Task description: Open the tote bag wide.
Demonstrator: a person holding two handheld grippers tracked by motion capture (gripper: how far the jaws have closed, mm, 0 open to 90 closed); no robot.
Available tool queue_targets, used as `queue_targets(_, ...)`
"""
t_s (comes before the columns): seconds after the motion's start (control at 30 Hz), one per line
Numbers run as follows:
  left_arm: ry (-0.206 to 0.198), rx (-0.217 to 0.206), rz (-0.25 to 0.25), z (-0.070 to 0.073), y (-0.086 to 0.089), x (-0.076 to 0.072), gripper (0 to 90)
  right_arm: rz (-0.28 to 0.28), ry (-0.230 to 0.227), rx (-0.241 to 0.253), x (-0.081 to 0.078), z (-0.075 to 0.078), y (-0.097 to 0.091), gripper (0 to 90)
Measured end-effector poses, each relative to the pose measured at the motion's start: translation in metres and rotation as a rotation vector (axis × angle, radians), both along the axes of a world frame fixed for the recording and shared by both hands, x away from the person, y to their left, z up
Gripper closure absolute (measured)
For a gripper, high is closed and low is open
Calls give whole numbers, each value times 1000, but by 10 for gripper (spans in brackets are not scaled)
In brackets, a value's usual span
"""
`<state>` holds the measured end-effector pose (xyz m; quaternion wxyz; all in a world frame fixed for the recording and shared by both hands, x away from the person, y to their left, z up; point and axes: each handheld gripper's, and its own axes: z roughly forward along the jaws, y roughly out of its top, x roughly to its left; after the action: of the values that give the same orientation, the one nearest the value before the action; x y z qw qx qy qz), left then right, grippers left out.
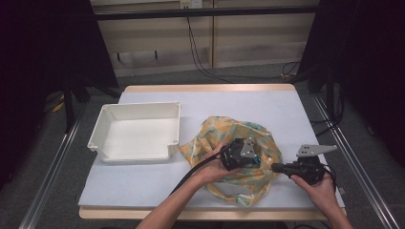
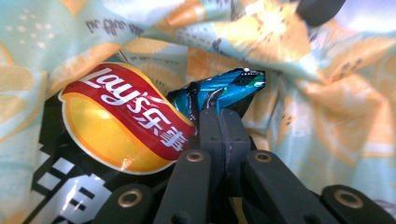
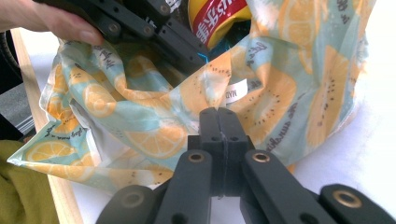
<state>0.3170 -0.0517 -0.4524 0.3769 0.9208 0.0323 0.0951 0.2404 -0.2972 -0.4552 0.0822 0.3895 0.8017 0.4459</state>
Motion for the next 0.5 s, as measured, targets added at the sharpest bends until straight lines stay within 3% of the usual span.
queue_targets(0.13,56,-67,0,7,8,4,900,1,-5,-2,2,-1,1,900)
queue_targets(0.5,117,-212,-25,30,31,1,900,-35,-7,-15,8,-3,-2,900)
